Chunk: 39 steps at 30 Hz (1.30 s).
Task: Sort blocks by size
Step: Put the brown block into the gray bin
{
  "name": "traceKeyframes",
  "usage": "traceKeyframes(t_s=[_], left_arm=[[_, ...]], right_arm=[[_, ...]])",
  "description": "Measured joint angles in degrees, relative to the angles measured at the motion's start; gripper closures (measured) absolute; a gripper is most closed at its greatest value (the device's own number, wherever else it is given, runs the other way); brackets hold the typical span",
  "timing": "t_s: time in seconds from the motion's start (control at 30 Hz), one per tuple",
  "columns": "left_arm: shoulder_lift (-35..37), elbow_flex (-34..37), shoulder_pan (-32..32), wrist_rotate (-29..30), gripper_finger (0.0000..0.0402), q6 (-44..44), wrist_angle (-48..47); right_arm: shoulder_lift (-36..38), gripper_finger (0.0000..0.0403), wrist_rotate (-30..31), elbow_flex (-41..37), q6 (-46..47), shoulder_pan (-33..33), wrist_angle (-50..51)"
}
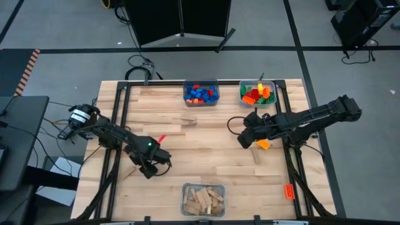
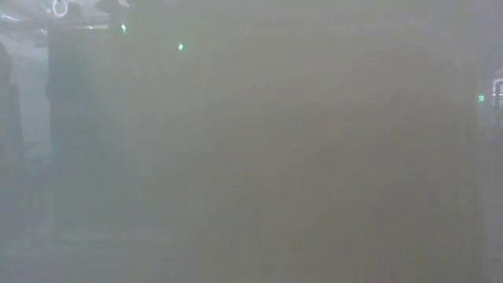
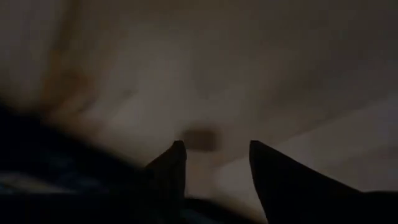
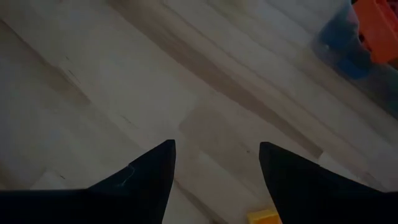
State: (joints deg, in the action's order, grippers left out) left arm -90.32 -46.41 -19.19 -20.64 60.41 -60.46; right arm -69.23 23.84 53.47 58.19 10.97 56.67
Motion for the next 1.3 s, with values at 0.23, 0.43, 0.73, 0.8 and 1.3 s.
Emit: traceKeyframes(t_s=[0.23, 0.43, 0.73, 0.8, 1.3], left_arm=[[0.02, 0.02, -0.17, -0.23, 0.0211, -6.24, -6.13], [0.04, 0.98, -3.22, -0.88, 0.021, -9.24, -1.38], [0.04, 5.34, -7.44, -3.87, 0.021, -8.58, -1.35], [0.08, 6.44, -8.37, -5.7, 0.021, -7.49, 0.33], [0.11, 10.0, -12.77, -9.14, 0.0225, 1.68, 8.92]], right_arm=[[0.0, 0.0156, -1.13, 0.0, 0.57, -0.38, -4.88], [0.0, 0.0156, -1.18, 0.0, 3.83, -0.1, -8.17], [0.0, 0.0156, -1.16, 0.0, 9.25, -0.07, -8.68], [0.0, 0.0156, -1.16, 0.0, 10.47, -0.07, -8.81], [0.0, 0.0156, 0.48, 0.0, 11.41, -0.07, -14.68]])
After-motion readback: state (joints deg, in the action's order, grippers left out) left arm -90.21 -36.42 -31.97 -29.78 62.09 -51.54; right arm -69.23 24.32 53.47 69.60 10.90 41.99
